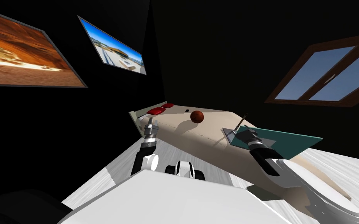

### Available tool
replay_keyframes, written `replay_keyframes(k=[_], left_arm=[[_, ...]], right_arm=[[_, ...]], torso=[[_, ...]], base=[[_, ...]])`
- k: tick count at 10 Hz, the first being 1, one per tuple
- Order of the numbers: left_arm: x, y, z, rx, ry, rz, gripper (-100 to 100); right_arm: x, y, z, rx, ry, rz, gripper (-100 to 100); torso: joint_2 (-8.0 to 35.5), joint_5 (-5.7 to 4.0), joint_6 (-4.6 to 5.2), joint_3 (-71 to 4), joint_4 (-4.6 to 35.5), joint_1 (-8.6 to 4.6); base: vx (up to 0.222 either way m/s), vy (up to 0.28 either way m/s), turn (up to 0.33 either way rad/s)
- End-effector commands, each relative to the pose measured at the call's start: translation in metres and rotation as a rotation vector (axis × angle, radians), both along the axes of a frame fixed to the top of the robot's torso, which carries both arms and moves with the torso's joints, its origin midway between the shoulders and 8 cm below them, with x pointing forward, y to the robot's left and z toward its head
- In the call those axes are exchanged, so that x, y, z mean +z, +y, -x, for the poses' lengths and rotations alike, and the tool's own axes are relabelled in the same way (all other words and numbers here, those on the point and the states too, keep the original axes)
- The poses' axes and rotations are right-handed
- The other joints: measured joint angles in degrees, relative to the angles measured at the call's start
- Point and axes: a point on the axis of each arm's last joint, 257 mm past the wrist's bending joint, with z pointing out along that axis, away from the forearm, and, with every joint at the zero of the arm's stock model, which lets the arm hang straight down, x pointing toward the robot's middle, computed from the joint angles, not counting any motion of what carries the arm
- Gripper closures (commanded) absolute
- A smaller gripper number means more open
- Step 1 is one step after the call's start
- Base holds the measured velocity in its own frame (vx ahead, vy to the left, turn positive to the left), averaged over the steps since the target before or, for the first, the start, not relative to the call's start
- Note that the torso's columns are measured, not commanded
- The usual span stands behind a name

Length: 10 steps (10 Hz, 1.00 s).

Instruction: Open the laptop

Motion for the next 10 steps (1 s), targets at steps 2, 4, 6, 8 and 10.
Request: replay_keyframes(k=[2,4,6,8,10], left_arm=[[0.000,0.000,0.000,0.000,0.000,0.000,0],[0.000,0.000,0.000,0.000,0.000,0.000,0],[0.000,0.000,0.000,0.000,0.000,0.000,0],[0.000,0.000,0.000,0.000,0.000,0.000,0],[0.000,0.000,0.000,0.000,0.000,0.000,0]], right_arm=[[-0.021,-0.026,0.009,-0.023,0.077,-0.035,100],[-0.027,-0.047,0.017,-0.046,0.120,-0.055,100],[-0.009,-0.054,0.012,-0.028,0.125,-0.001,100],[-0.015,-0.075,0.021,-0.058,0.164,-0.035,100],[-0.021,-0.095,0.031,-0.094,0.202,-0.065,100]], torso=[[0.2,0.05,0.04,0.1,0.1,0.00],[0.1,0.03,0.05,0.0,0.0,0.10],[0.0,-0.05,-0.04,0.0,0.0,-0.04],[-0.1,-0.07,-0.18,0.0,0.0,0.08],[0.1,0.10,-0.12,0.1,0.1,0.26]], base=[[0.013,0.012,0.060],[0.027,0.056,0.096],[0.015,0.044,-0.009],[0.025,0.041,0.097],[0.031,0.025,0.044]])
